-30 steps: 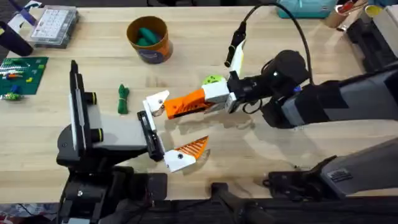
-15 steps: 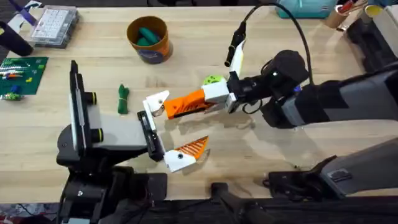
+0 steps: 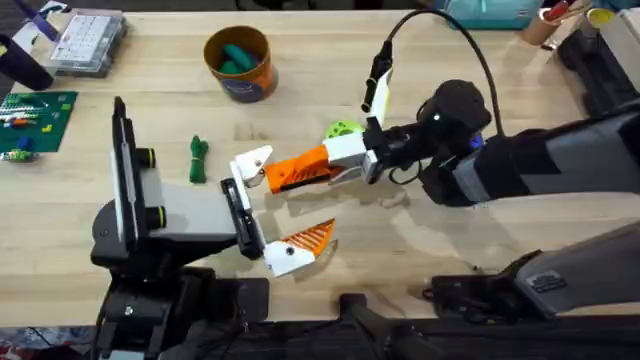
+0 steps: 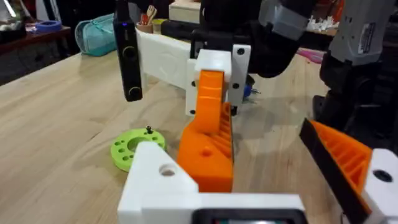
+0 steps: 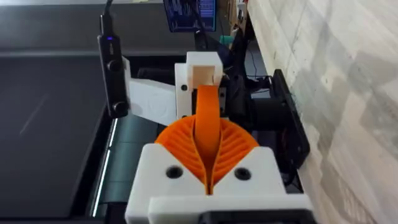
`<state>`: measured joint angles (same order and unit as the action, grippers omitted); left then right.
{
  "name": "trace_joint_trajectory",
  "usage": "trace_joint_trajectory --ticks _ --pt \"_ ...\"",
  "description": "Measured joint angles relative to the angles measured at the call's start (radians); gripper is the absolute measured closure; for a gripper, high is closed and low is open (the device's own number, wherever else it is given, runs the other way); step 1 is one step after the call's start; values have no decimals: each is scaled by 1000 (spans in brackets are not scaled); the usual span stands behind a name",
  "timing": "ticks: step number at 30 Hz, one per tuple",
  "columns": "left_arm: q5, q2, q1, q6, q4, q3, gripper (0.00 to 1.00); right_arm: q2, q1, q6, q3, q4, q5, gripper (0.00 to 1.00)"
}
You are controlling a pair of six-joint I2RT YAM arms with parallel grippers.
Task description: Pick up the gripper from the table and insert it into the empty holder that is missing its gripper. Then pick up a screw, insert it into the mounting hole, and use the screwdriver to tighten it. Finally, clean up the table by picking up the vegetable and placing it into the bucket.
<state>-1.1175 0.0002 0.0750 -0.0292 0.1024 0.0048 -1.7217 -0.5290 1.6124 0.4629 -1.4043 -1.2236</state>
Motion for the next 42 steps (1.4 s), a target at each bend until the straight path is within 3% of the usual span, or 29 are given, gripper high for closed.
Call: trace_joint_trajectory --ticks 42 --pt "4 0 0 -1 -3 0 10 0 -4 -19 0 -39 33 987"
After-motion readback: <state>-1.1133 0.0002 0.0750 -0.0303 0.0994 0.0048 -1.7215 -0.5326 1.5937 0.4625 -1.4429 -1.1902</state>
